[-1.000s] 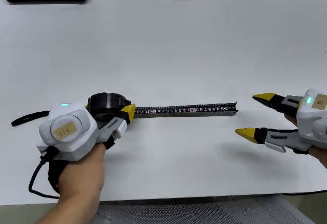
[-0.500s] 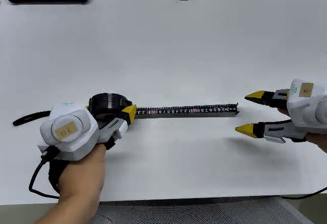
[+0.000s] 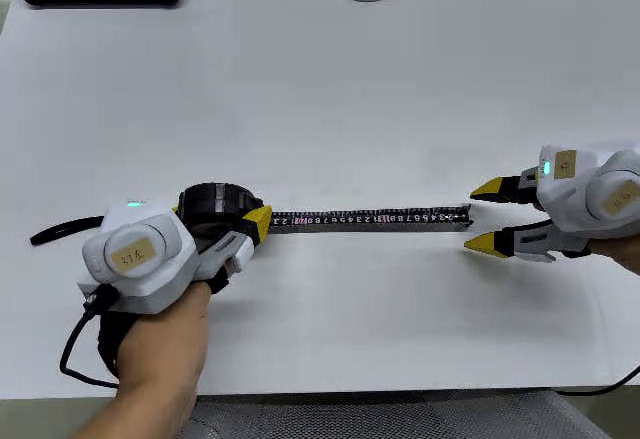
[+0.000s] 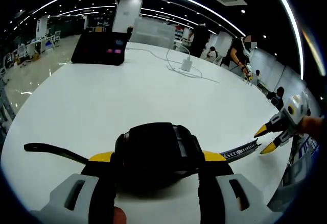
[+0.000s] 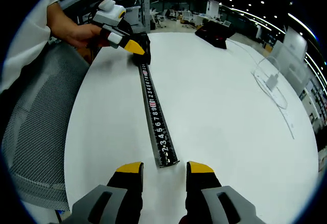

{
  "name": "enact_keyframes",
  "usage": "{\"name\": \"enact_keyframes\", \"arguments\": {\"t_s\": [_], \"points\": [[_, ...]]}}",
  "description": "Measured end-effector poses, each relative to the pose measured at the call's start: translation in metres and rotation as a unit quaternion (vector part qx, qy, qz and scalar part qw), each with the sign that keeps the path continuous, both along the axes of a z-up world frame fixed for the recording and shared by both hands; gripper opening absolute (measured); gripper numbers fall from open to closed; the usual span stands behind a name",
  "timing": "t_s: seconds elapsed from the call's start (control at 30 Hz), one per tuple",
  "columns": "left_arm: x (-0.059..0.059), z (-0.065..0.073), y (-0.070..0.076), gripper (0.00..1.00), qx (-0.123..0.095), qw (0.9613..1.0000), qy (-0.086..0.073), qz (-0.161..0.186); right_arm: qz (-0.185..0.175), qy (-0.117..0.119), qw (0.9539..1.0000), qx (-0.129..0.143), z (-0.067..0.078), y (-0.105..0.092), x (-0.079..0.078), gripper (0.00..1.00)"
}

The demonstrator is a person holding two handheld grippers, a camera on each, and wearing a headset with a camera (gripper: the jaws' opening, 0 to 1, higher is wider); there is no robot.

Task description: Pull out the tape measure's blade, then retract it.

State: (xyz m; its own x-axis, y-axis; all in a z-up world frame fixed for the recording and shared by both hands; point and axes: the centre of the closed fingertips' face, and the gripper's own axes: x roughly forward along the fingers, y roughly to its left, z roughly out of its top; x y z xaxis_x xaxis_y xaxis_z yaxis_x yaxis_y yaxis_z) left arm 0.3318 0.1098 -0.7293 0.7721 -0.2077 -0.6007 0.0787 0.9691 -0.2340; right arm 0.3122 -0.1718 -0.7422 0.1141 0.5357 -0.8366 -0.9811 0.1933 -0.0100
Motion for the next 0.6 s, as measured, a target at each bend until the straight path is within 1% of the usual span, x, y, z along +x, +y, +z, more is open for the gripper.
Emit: {"name": "enact_keyframes", "arguments": {"t_s": [0.07,0.3,0.47,0.53,0.6], "points": [[0.0001,0.0000,0.0000,0.61,0.000,1.0000,0.000,0.000,0.006,0.008,0.9999,0.001,-0.0010,0.0012,-0.0004,0.28],[0.0001,-0.0001,0.0000,0.61,0.001,1.0000,0.001,-0.001,0.019,0.016,0.9997,-0.004,-0.0050,0.0005,0.0039,0.21],[-0.0001,-0.0001,-0.0001,0.61,0.000,1.0000,0.001,-0.001,0.037,0.013,0.9992,-0.011,-0.0061,0.0001,0.0059,0.16],[-0.0002,0.0000,-0.0001,0.61,0.000,1.0000,0.002,-0.001,0.039,0.019,0.9990,-0.009,-0.0053,0.0015,0.0062,0.15],[-0.0003,0.0000,-0.0001,0.61,0.000,1.0000,0.003,-0.001,0.047,0.020,0.9986,-0.012,-0.0060,0.0018,0.0054,0.14]]}}
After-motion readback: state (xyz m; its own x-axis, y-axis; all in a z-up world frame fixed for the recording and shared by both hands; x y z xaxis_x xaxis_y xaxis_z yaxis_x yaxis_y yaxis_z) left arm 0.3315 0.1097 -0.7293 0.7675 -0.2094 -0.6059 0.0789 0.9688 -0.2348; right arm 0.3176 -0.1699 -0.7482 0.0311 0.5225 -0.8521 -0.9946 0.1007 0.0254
